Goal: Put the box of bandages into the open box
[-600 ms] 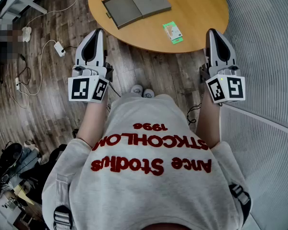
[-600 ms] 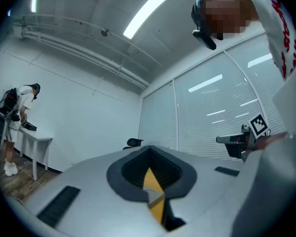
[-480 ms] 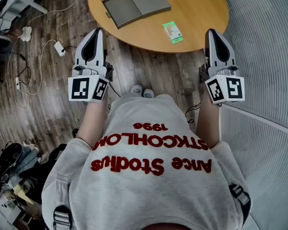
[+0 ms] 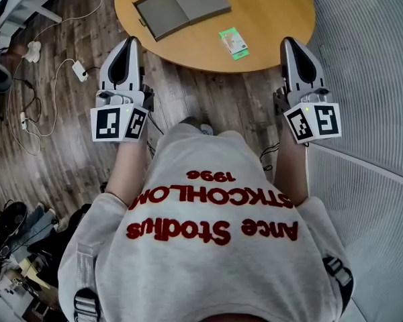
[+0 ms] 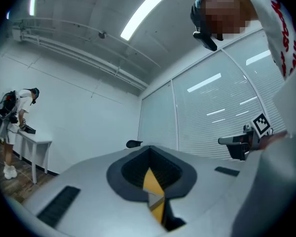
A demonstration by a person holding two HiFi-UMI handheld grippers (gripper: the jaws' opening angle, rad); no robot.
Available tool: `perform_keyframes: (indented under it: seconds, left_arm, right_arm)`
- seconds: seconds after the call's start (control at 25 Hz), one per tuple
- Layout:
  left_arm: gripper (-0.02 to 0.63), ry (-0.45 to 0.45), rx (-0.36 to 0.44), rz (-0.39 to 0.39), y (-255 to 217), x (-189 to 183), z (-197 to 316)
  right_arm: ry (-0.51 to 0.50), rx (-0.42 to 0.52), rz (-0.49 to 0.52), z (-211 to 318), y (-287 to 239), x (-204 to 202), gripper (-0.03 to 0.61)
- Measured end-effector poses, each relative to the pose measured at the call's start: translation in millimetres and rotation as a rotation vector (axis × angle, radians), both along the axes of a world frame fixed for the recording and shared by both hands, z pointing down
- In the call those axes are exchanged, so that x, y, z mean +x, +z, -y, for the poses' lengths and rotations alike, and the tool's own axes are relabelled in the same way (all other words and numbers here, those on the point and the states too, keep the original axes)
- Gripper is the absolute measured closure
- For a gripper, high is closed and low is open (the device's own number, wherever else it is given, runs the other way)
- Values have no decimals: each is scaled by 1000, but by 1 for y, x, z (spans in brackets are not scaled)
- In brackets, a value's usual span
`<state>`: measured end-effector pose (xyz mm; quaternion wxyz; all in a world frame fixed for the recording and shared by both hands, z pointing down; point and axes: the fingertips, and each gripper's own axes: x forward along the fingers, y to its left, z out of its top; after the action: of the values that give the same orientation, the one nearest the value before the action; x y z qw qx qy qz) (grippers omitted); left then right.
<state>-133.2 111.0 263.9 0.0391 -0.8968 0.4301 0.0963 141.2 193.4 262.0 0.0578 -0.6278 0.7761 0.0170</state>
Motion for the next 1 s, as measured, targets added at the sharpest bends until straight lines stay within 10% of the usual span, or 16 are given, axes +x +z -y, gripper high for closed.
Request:
perform_keyframes:
  seconds: [1.0]
  left_arm:
    - [607,123,39,-5,-23,69,183]
  right_arm:
    - [76,-1,65,154,-7,44,574]
